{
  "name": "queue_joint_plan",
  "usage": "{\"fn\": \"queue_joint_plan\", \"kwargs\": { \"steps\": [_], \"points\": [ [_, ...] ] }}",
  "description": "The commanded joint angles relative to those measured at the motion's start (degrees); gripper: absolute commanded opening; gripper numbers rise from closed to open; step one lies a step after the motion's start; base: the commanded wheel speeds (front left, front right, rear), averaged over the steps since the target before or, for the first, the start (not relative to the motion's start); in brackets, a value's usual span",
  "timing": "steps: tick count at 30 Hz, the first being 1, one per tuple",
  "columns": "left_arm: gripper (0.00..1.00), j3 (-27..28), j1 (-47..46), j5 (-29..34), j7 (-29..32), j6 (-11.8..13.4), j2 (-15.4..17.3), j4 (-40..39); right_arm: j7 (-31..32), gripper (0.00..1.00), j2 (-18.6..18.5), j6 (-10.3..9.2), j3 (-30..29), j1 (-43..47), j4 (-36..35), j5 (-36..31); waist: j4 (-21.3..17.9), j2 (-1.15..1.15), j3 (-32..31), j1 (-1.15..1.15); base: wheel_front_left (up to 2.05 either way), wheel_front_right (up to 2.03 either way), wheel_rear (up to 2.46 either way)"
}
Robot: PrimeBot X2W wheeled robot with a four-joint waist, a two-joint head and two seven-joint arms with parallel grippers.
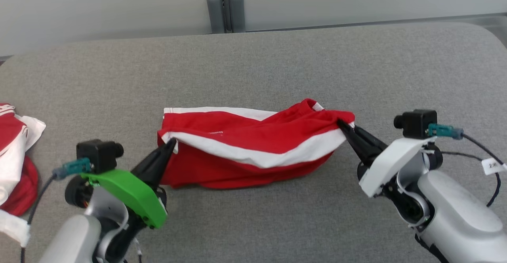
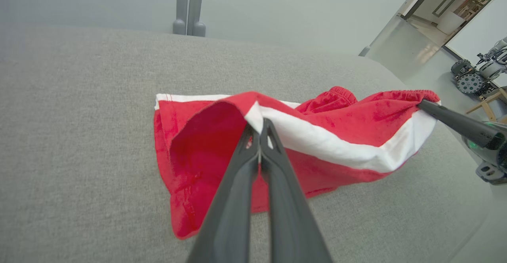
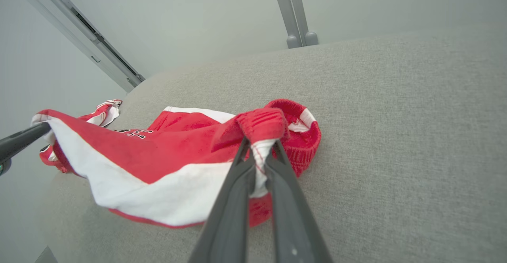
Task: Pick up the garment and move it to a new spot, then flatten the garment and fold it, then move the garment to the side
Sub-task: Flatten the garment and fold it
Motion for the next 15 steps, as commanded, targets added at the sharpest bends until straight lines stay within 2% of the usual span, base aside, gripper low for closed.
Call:
{"fn": "queue_joint_plan", "kwargs": {
  "steps": [1,4,6,9,15],
  "points": [
    [0.0,0.5,-3.1,0.9,1.1,-0.4,2.2,0.4,0.3,0.0,-0.3,0.0,0.1,-2.5,-0.9,0.7,-0.8,0.0,2.1,0.0,0.0,0.0,0.0],
    [0.0,0.3,-10.0,-0.2,3.6,-0.8,2.7,1.8,1.2,0.0,-0.6,0.0,0.4,-7.2,-2.0,2.7,-1.2,0.0,5.3,0.0,0.0,0.0,0.0],
    [0.0,-0.5,-15.7,0.1,5.4,-1.0,4.2,3.6,1.8,0.0,-0.8,0.0,0.4,-11.0,-2.7,4.8,-1.2,0.0,7.8,0.0,0.0,0.0,0.0],
    [0.0,-2.0,-24.8,-2.6,7.1,-1.3,3.5,7.3,2.9,0.0,-1.7,0.01,0.2,-18.1,-3.2,7.7,-1.3,0.0,11.9,0.0,0.0,0.0,0.0],
    [0.0,-8.0,-43.5,-5.6,7.9,-1.5,6.1,12.7,2.8,0.0,-3.7,0.0,0.4,-33.9,-1.9,10.2,-1.8,0.0,19.6,0.0,0.0,0.0,0.0]
  ]
}}
